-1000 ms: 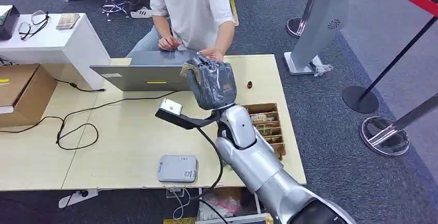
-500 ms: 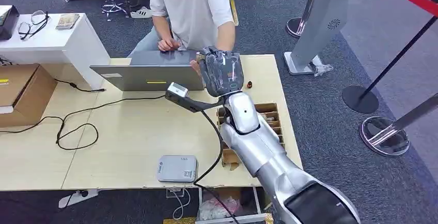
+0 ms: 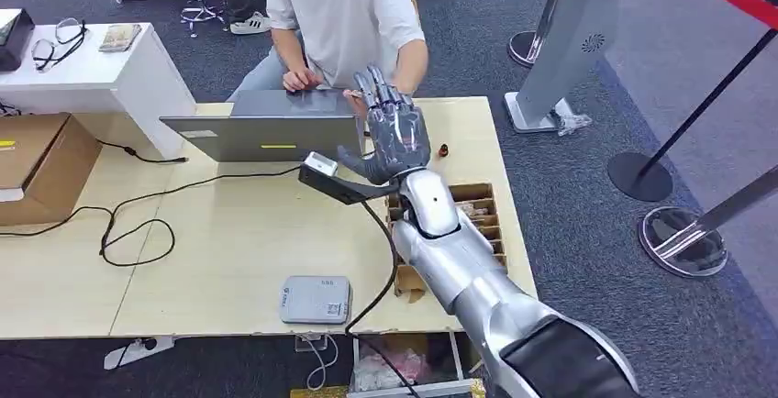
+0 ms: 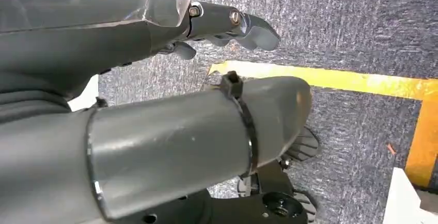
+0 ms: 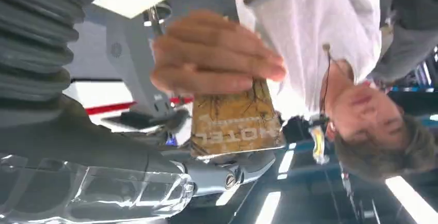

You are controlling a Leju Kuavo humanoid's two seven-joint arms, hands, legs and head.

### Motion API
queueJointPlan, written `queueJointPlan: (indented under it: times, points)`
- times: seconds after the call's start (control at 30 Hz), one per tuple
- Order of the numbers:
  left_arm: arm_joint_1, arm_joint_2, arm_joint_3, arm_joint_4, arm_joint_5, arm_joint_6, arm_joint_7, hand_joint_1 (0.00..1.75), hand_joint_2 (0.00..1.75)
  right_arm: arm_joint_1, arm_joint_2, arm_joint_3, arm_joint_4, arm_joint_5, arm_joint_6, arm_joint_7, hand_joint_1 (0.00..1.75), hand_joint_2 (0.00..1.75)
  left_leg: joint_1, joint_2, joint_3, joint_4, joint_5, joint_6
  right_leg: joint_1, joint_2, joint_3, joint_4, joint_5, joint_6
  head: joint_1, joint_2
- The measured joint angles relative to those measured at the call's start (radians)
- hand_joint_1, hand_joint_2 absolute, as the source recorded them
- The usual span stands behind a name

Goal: Pass the card to the sensor for recognition and then transmit it.

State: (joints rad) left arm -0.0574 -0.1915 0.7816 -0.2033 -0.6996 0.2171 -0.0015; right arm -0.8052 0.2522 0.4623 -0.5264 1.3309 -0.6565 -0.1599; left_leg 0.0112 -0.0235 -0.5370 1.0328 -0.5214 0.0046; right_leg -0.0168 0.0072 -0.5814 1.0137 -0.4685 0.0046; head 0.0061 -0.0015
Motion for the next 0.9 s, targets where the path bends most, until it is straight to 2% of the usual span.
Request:
queueJointPlan:
  times: [0.27, 0.53, 0.9]
  points:
    - [0.001, 0.001, 0.002, 0.000, -0.003, -0.008, -0.009, 0.00, 0.00, 0.058, -0.027, -0.004, -0.033, -0.100, 0.108, -0.061, 0.00, 0.00, 0.000, 0.000, 0.000, 0.000, 0.000, 0.000, 0.000, 0.000, 0.000, 0.000, 0.000, 0.000, 0.000, 0.000]
    - [0.001, 0.003, 0.015, 0.000, 0.008, -0.014, -0.009, 0.00, 0.00, 0.128, -0.079, -0.002, -0.140, -0.131, 0.156, -0.063, 0.00, 0.00, 0.000, 0.000, 0.000, 0.000, 0.000, 0.000, 0.000, 0.000, 0.000, 0.000, 0.000, 0.000, 0.000, 0.000]
    - [0.002, 0.004, 0.023, 0.000, 0.018, -0.019, -0.009, 0.00, 0.00, 0.163, -0.153, 0.017, -0.228, -0.137, 0.228, -0.038, 0.00, 0.00, 0.000, 0.000, 0.000, 0.000, 0.000, 0.000, 0.000, 0.000, 0.000, 0.000, 0.000, 0.000, 0.000, 0.000]
